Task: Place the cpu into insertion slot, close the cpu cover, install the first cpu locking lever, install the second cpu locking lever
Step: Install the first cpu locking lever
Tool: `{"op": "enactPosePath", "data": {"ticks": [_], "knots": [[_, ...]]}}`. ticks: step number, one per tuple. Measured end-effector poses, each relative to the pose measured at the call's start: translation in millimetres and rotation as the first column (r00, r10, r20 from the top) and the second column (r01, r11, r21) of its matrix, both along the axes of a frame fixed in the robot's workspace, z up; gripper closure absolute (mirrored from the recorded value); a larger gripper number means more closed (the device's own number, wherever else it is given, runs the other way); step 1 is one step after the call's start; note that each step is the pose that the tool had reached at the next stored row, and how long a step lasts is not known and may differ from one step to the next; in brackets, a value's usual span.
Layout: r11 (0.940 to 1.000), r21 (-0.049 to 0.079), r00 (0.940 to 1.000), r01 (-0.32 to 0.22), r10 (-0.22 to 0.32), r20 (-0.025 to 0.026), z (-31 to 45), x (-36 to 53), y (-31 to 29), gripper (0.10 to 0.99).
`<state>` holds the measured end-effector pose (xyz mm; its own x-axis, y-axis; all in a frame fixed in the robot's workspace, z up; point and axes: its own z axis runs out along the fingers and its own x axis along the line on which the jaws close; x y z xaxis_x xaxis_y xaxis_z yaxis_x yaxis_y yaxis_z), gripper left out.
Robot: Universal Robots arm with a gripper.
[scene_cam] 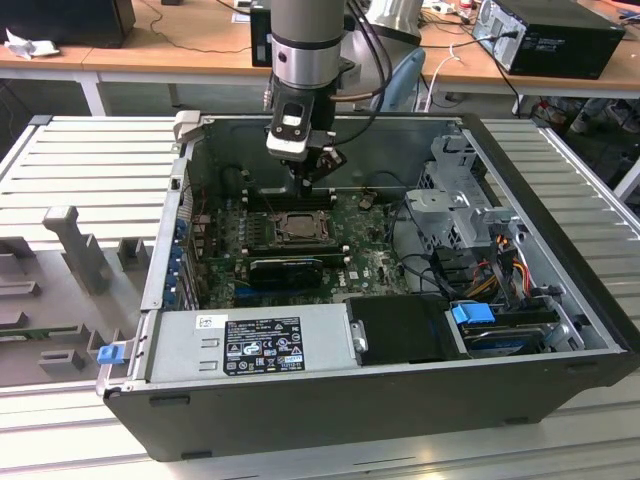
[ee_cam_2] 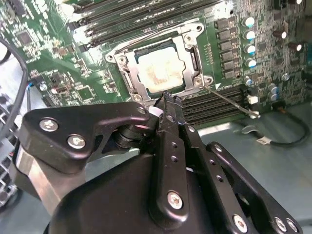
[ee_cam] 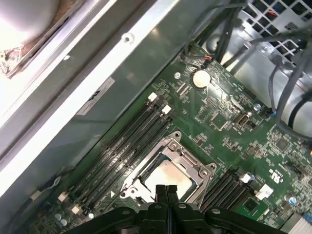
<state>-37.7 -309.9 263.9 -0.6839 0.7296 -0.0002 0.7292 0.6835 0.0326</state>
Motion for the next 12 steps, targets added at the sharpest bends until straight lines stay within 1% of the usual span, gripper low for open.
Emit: {"op": "enactPosePath", "data": {"ticks": [5, 7, 9, 12], "knots": [[0.9982, 0.000, 0.9982, -0.060, 0.060, 0.0000, 0.0, 0.0, 0.0, 0.980], [0.9961, 0.000, 0.9961, -0.088, 0.088, 0.0000, 0.0, 0.0, 0.0, 0.980], [0.9946, 0.000, 0.9946, -0.104, 0.104, 0.0000, 0.0, 0.0, 0.0, 0.980], [0.9903, 0.000, 0.9903, -0.139, 0.139, 0.0000, 0.0, 0.0, 0.0, 0.980]]}}
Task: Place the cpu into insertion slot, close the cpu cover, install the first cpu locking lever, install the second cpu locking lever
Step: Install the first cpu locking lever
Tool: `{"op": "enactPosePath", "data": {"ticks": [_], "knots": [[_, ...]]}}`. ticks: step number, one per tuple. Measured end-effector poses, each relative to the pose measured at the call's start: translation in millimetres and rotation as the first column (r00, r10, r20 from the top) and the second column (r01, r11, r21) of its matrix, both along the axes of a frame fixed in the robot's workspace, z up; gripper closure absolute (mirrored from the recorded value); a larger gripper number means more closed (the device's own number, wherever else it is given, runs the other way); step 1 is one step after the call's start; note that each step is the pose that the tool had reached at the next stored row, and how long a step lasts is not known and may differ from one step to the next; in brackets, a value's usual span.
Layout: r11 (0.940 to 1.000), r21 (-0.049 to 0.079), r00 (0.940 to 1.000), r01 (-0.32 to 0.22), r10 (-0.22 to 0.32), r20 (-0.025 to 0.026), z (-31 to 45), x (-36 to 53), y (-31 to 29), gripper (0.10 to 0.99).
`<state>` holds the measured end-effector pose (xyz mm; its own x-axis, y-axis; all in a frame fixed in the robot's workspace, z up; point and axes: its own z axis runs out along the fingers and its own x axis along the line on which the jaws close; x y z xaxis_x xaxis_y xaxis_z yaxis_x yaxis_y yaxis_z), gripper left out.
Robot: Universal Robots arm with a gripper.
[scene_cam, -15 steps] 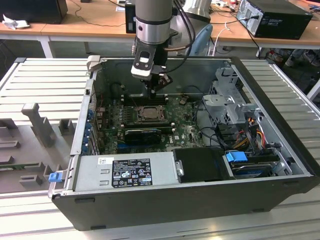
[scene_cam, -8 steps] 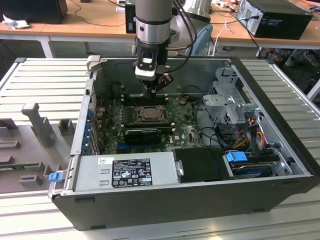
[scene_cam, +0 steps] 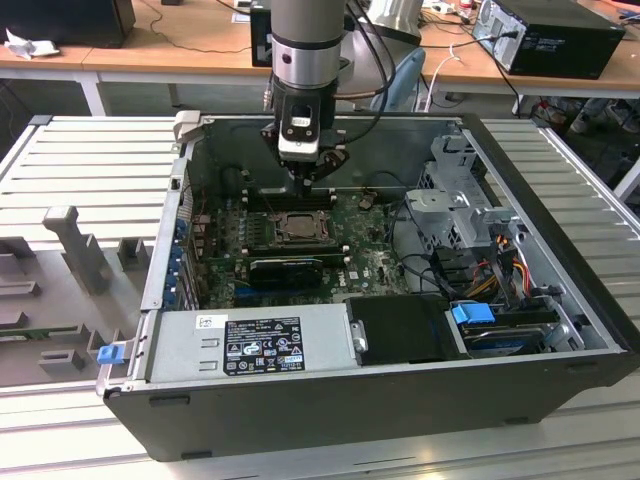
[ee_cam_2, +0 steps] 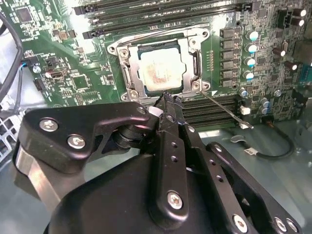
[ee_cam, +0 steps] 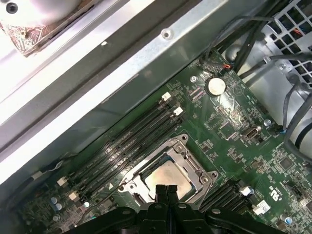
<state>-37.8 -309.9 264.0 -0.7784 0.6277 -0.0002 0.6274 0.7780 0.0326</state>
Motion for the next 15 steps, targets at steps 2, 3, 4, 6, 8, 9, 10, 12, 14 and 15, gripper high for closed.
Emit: {"op": "enactPosePath", "data": {"ticks": [2, 3, 4, 6, 8, 9, 10, 12, 14, 15], "knots": [[0.9999, 0.000, 0.9999, -0.014, 0.014, 0.0000, 0.0, 0.0, 0.0, 0.980], [0.9996, 0.000, 0.9996, -0.028, 0.028, 0.0000, 0.0, 0.0, 0.0, 0.980], [0.9992, 0.000, 0.9992, -0.041, 0.041, 0.0000, 0.0, 0.0, 0.0, 0.980], [0.9978, 0.000, 0.9978, -0.066, 0.066, 0.0000, 0.0, 0.0, 0.0, 0.980], [0.9961, 0.000, 0.9961, -0.089, 0.089, 0.0001, 0.0, 0.0, 0.0, 0.980], [0.9941, 0.000, 0.9941, -0.109, 0.109, 0.0001, 0.0, 0.0, 0.0, 0.980], [0.9923, 0.000, 0.9923, -0.124, 0.124, 0.0001, -0.1, 0.0, 0.0, 0.980], [0.9870, 0.000, 0.9870, -0.160, 0.160, 0.0000, 0.0, 0.0, 0.0, 0.980], [0.9777, 0.000, 0.9777, -0.210, 0.210, 0.0000, 0.0, 0.0, 0.0, 0.980], [0.9737, 0.000, 0.9737, -0.228, 0.228, 0.0000, 0.0, 0.0, 0.0, 0.980]]}}
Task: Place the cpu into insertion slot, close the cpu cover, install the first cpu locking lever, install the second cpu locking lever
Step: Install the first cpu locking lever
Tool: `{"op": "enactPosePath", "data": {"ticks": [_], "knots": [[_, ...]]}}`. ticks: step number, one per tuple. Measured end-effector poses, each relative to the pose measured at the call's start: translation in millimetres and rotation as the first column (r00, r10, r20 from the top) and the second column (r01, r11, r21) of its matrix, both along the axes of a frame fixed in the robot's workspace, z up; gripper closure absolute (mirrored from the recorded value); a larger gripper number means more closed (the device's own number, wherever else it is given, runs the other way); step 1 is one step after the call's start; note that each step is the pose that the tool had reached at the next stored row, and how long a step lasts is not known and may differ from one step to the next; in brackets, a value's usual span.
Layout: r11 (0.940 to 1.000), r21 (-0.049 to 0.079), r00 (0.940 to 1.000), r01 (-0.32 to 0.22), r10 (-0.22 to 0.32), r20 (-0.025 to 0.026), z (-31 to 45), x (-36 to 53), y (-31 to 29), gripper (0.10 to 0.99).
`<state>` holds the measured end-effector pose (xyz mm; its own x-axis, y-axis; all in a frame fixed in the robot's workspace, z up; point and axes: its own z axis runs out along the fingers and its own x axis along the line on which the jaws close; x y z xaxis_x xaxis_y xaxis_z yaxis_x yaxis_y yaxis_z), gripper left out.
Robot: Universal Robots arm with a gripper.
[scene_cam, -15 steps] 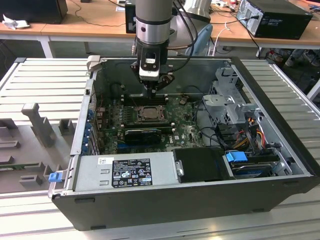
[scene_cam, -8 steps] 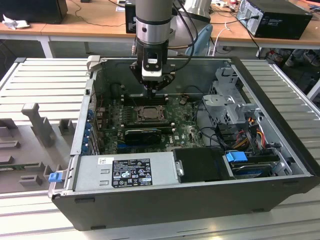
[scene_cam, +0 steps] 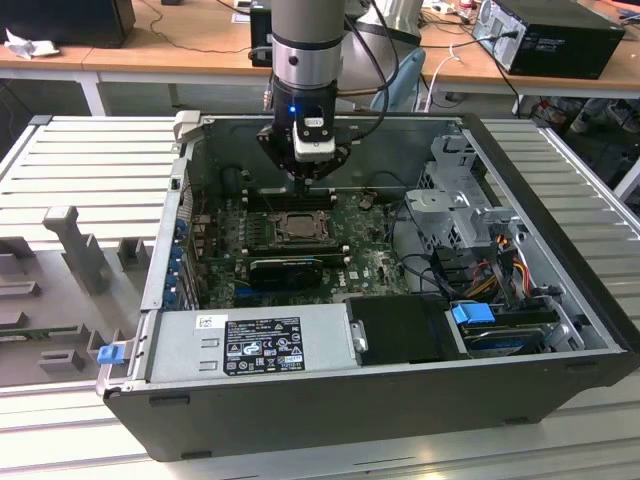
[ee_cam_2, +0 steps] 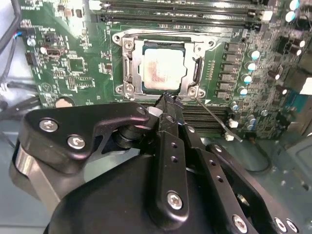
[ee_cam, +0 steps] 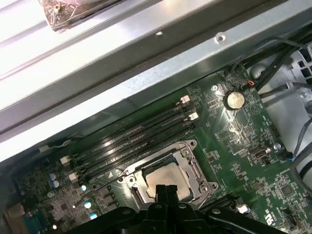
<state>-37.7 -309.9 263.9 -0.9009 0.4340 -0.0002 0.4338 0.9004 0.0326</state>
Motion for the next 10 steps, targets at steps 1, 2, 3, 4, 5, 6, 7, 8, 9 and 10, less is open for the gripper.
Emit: {"op": "enactPosePath", "data": {"ticks": [1, 2, 3, 4, 5, 6, 7, 8, 9, 10], "knots": [[0.9999, 0.000, 0.9999, -0.015, 0.015, 0.0000, 0.0, 0.0, 0.0, 0.980], [0.9990, 0.000, 0.9990, -0.045, 0.045, 0.0000, 0.0, 0.0, 0.0, 0.980], [0.9980, 0.000, 0.9980, -0.063, 0.063, 0.0000, 0.0, 0.0, 0.0, 0.980], [0.9971, 0.000, 0.9971, -0.076, 0.076, 0.0000, 0.0, 0.0, 0.0, 0.980], [0.9952, 0.000, 0.9952, -0.098, 0.098, 0.0000, 0.0, 0.0, 0.0, 0.980], [0.9929, 0.000, 0.9929, -0.119, 0.119, 0.0000, 0.0, 0.0, 0.0, 0.980], [0.9896, 0.000, 0.9896, -0.144, 0.144, 0.0000, 0.0, 0.0, 0.0, 0.980], [0.9868, 0.000, 0.9868, -0.162, 0.162, 0.0000, 0.0, 0.0, 0.0, 0.980], [0.9843, 0.000, 0.9843, -0.177, 0.177, 0.0000, 0.0, 0.0, 0.0, 0.980], [0.9799, 0.000, 0.9799, -0.199, 0.199, 0.0000, 0.0, 0.0, 0.0, 0.980]]}}
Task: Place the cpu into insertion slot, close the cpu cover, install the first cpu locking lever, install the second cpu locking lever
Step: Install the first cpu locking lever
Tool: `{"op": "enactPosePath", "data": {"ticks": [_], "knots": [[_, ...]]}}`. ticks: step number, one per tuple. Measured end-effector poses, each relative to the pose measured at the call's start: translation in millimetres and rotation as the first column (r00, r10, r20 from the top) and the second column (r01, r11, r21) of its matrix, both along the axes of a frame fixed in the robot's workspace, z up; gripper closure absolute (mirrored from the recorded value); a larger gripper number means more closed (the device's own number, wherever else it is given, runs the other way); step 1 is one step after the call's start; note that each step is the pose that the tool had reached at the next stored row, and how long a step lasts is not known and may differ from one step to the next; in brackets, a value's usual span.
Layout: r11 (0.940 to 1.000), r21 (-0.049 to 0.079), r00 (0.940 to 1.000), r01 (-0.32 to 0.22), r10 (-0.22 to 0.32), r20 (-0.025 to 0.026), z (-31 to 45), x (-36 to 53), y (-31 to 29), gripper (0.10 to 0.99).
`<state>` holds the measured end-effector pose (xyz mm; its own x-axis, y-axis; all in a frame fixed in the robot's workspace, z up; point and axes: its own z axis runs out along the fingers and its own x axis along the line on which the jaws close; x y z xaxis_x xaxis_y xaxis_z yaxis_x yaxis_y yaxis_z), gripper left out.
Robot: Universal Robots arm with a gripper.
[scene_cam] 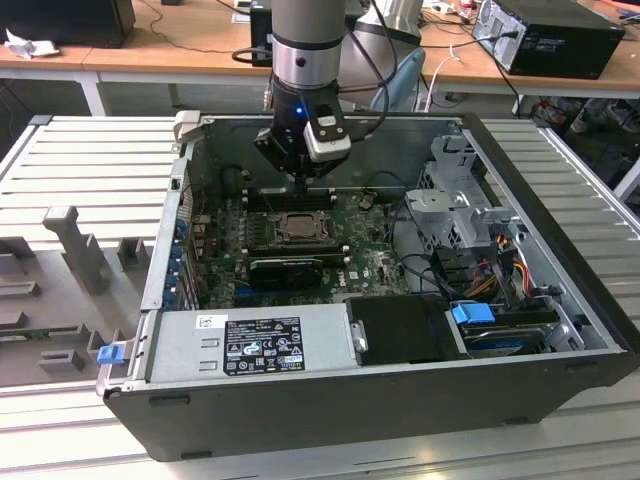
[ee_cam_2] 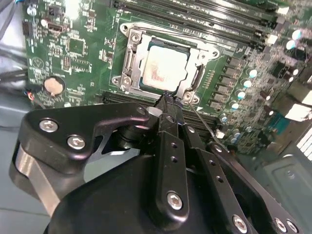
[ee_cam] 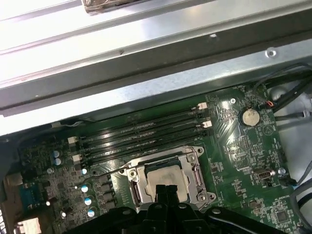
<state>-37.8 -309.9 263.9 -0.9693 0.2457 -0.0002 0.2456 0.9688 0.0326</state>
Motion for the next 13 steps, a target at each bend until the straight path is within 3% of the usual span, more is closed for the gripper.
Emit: {"op": "enactPosePath", "data": {"ticks": [4, 7, 9, 13], "knots": [[0.9975, 0.000, 0.9975, -0.071, 0.071, 0.0000, 0.0, 0.0, 0.0, 0.980], [0.9891, 0.000, 0.9891, -0.147, 0.147, 0.0000, 0.0, 0.0, 0.0, 0.980], [0.9799, 0.000, 0.9799, -0.199, 0.199, 0.0000, 0.0, 0.0, 0.0, 0.980], [0.9724, 0.000, 0.9724, -0.233, 0.233, 0.0002, -0.1, -1.1, 0.0, 0.980]]}}
